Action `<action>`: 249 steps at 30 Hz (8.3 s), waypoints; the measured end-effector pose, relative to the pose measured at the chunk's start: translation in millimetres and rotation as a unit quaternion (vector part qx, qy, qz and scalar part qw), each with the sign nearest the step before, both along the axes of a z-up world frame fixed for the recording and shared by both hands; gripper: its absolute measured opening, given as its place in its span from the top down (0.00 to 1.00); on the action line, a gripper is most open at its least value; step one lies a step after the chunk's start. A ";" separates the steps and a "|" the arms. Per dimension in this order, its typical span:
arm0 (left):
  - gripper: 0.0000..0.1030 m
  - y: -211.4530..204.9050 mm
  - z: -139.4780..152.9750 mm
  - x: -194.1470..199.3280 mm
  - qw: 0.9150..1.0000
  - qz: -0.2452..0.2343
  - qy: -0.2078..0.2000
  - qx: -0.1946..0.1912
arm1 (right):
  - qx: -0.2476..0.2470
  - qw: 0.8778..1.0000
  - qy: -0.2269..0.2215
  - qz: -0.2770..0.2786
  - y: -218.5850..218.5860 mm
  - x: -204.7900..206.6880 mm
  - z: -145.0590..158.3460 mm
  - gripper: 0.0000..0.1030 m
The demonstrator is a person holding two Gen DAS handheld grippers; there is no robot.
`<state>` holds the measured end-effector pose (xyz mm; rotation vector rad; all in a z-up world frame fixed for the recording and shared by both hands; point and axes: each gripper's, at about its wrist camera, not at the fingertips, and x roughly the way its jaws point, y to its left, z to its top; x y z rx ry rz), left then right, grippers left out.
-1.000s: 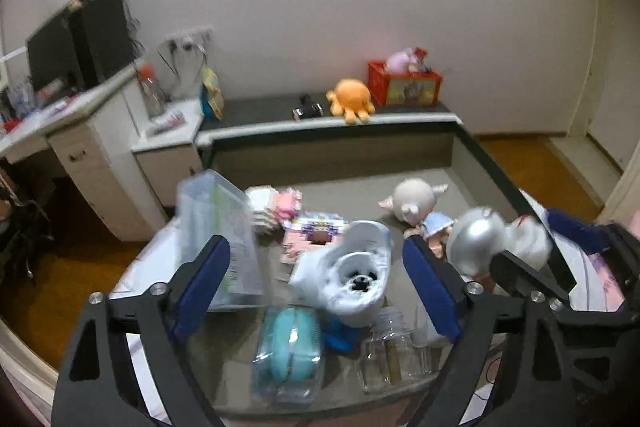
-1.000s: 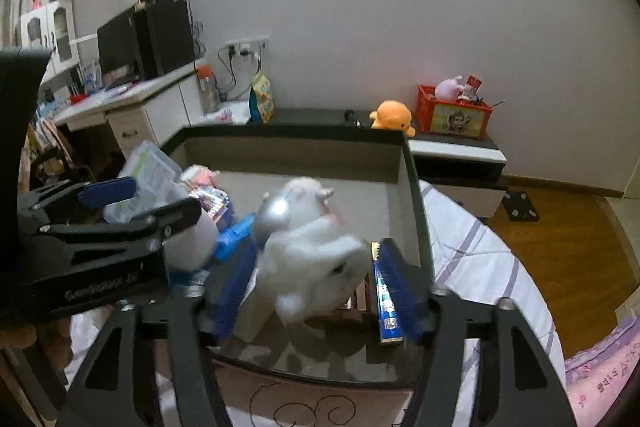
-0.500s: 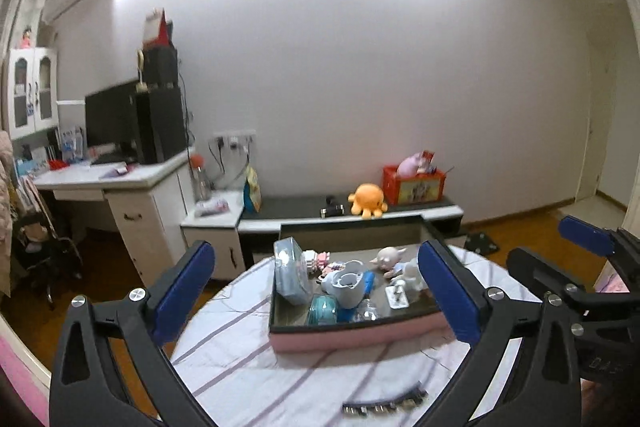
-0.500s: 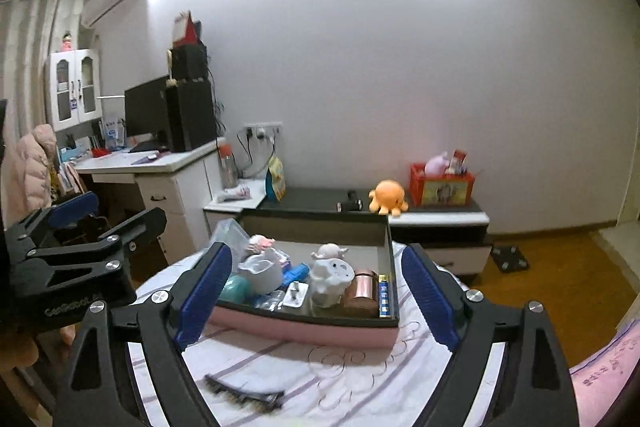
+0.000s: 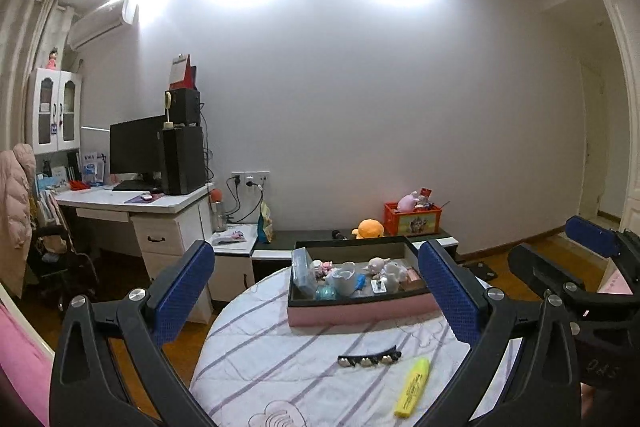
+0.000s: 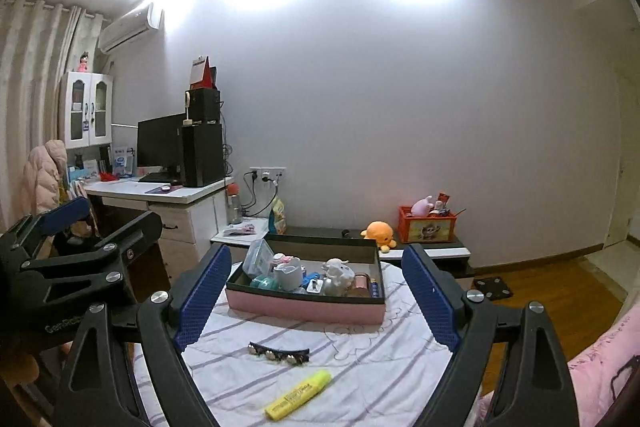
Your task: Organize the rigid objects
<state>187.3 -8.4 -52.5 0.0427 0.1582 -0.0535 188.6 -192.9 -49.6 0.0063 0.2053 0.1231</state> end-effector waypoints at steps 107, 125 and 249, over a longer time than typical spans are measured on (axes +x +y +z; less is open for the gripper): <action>0.49 -41.2 -201.0 176.8 0.924 -0.125 0.353 0.073 | 0.017 0.947 0.320 0.026 -36.2 155.4 -198.8 0.74; 0.81 -15.3 -201.1 192.1 0.932 -0.060 0.356 -0.003 | -0.008 0.945 0.326 0.022 -26.8 165.0 -197.7 0.74; 0.00 4.3 14.0 50.1 1.000 0.004 0.021 0.017 | -0.022 0.998 0.028 0.045 7.7 64.8 21.1 0.12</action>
